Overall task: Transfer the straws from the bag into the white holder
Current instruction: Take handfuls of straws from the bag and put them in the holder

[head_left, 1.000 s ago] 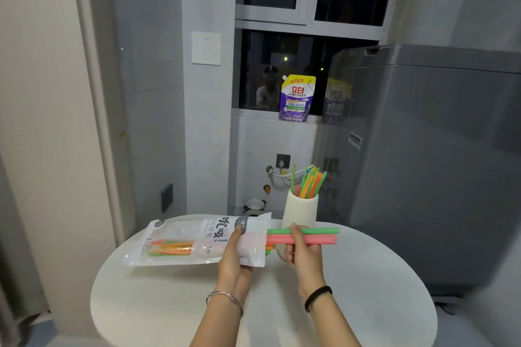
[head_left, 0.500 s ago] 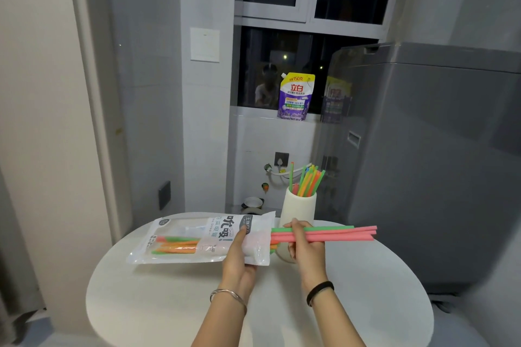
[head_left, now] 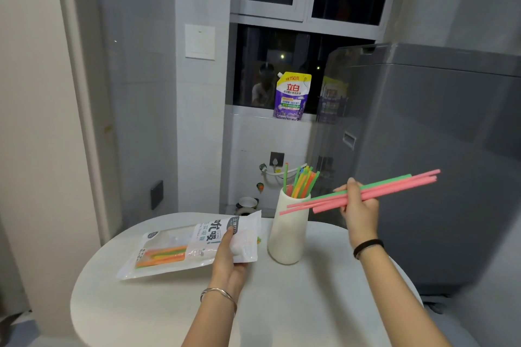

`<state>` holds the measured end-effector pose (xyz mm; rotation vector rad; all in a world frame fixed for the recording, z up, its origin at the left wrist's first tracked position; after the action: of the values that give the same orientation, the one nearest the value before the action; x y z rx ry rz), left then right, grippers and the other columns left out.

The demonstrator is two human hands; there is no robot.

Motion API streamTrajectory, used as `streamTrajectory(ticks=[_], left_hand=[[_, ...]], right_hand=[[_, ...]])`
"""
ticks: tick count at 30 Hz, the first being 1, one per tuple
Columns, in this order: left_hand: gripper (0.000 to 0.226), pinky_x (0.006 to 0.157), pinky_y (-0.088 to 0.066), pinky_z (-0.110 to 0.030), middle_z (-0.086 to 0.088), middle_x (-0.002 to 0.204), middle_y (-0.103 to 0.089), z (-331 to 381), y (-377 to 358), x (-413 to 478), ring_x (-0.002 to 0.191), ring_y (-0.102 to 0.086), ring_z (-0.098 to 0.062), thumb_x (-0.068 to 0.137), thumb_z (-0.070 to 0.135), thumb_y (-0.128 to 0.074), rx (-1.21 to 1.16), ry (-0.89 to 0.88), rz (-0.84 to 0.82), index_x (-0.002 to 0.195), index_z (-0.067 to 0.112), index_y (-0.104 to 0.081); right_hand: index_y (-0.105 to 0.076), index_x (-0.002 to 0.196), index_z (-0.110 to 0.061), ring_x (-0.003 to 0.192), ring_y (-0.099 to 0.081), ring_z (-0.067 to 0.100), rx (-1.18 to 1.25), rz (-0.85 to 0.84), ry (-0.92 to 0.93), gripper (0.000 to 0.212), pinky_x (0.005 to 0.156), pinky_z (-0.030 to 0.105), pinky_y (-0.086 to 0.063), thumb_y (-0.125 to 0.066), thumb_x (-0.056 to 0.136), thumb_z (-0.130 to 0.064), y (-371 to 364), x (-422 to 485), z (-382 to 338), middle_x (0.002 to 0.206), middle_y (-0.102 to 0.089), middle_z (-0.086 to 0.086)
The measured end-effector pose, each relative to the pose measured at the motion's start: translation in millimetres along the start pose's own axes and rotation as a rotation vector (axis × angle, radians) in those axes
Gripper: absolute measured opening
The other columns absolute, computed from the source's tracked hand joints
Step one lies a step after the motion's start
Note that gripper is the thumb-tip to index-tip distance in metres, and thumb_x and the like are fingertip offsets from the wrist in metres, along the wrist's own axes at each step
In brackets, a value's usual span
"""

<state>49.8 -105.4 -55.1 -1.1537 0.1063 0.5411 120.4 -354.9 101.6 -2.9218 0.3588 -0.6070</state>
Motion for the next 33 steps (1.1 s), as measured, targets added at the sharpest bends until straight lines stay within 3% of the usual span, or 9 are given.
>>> streamTrajectory(ticks=[3,6,10,13,16,21,25,28,33], left_hand=[[0.049,0.093,-0.049,-0.047,-0.013,0.133,-0.059,-3.8,-0.6,1.3,0.101,-0.059,-0.028,0.090,0.010,-0.061,-0.013,0.006,0.002,0.138,0.009,-0.050],[0.048,0.081,-0.055,-0.046,-0.012,0.127,-0.060,-5.1,-2.0,0.1,0.092,-0.061,-0.026,0.091,0.010,-0.060,-0.008,0.010,-0.001,0.137,0.009,-0.050],[0.044,0.062,-0.055,-0.046,-0.008,0.111,-0.065,-3.9,-1.0,0.4,0.084,-0.062,-0.023,0.090,0.010,-0.061,0.004,0.008,0.004,0.133,0.011,-0.053],[0.044,0.066,-0.057,-0.044,-0.005,0.099,-0.066,-2.5,-0.5,0.9,0.083,-0.062,-0.023,0.091,0.011,-0.060,0.025,0.004,-0.010,0.134,0.011,-0.053],[0.045,0.084,-0.052,-0.045,-0.005,0.096,-0.066,-0.9,1.6,3.3,0.081,-0.062,-0.023,0.090,0.012,-0.061,0.046,0.000,-0.011,0.135,0.010,-0.053],[0.046,0.062,-0.055,-0.046,-0.004,0.097,-0.066,2.0,0.3,1.1,0.082,-0.062,-0.022,0.090,0.010,-0.061,0.043,-0.024,-0.011,0.135,0.010,-0.052],[0.047,0.070,-0.057,-0.042,-0.005,0.097,-0.065,2.5,0.6,1.5,0.081,-0.062,-0.022,0.090,0.011,-0.061,0.047,-0.022,0.000,0.136,0.010,-0.051],[0.047,0.070,-0.057,-0.044,-0.005,0.098,-0.065,3.9,0.0,1.9,0.083,-0.062,-0.022,0.090,0.010,-0.061,0.048,-0.034,-0.009,0.136,0.011,-0.051],[0.046,0.078,-0.054,-0.045,-0.007,0.102,-0.065,6.2,0.5,3.2,0.082,-0.062,-0.022,0.091,0.011,-0.060,0.047,-0.045,-0.004,0.136,0.011,-0.051]], right_hand=[[-0.060,0.067,-0.011,0.046,-0.048,0.002,-0.065,-0.017,0.085,0.036,0.049,0.017,-0.039,-0.046,0.096,-0.025,-4.7,15.4,-20.1,0.053,-0.053,-0.004],[-0.062,0.076,-0.003,0.058,-0.055,0.008,-0.130,-0.036,0.157,0.036,0.055,0.016,-0.045,-0.045,0.097,-0.027,-12.7,27.5,-32.7,0.063,-0.057,0.001],[-0.063,0.080,0.000,0.058,-0.057,0.010,-0.226,-0.095,0.215,0.038,0.047,0.007,-0.044,-0.046,0.096,-0.030,-27.2,38.7,-37.2,0.065,-0.059,0.005],[-0.062,0.078,0.000,0.055,-0.054,0.015,-0.319,-0.154,0.233,0.041,0.053,0.025,-0.047,-0.047,0.096,-0.034,-39.5,46.9,-38.0,0.063,-0.057,0.006],[-0.061,0.074,-0.006,0.053,-0.054,0.015,-0.452,-0.215,0.278,0.041,0.052,0.029,-0.044,-0.045,0.095,-0.037,-52.9,51.0,-38.2,0.057,-0.055,0.000],[-0.062,0.075,-0.006,0.064,-0.063,0.031,-0.582,-0.342,0.259,0.043,0.060,0.039,-0.054,-0.045,0.094,-0.041,-76.5,52.3,-27.0,0.070,-0.064,0.019],[-0.057,0.068,-0.014,0.063,-0.060,0.026,-0.718,-0.441,0.253,0.041,0.061,0.037,-0.053,-0.044,0.094,-0.044,-91.6,51.1,-15.9,0.064,-0.058,0.007],[-0.063,0.081,-0.006,0.071,-0.066,0.026,-0.779,-0.493,0.203,0.043,0.070,0.041,-0.058,-0.049,0.092,-0.046,-97.3,53.8,-2.1,0.075,-0.067,0.011],[-0.067,0.086,-0.022,0.079,-0.067,0.017,-0.826,-0.534,0.163,0.026,0.073,0.036,-0.058,-0.064,0.081,-0.048,-104.1,56.8,9.6,0.083,-0.071,0.000]])
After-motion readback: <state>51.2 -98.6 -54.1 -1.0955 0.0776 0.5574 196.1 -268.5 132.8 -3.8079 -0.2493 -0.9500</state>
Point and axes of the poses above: each hand's wrist, its own x-axis towards the middle knuckle, its own y-axis out of the back of the hand, z = x × y, the point moved 9 cm from there along x, towards the middle knuckle
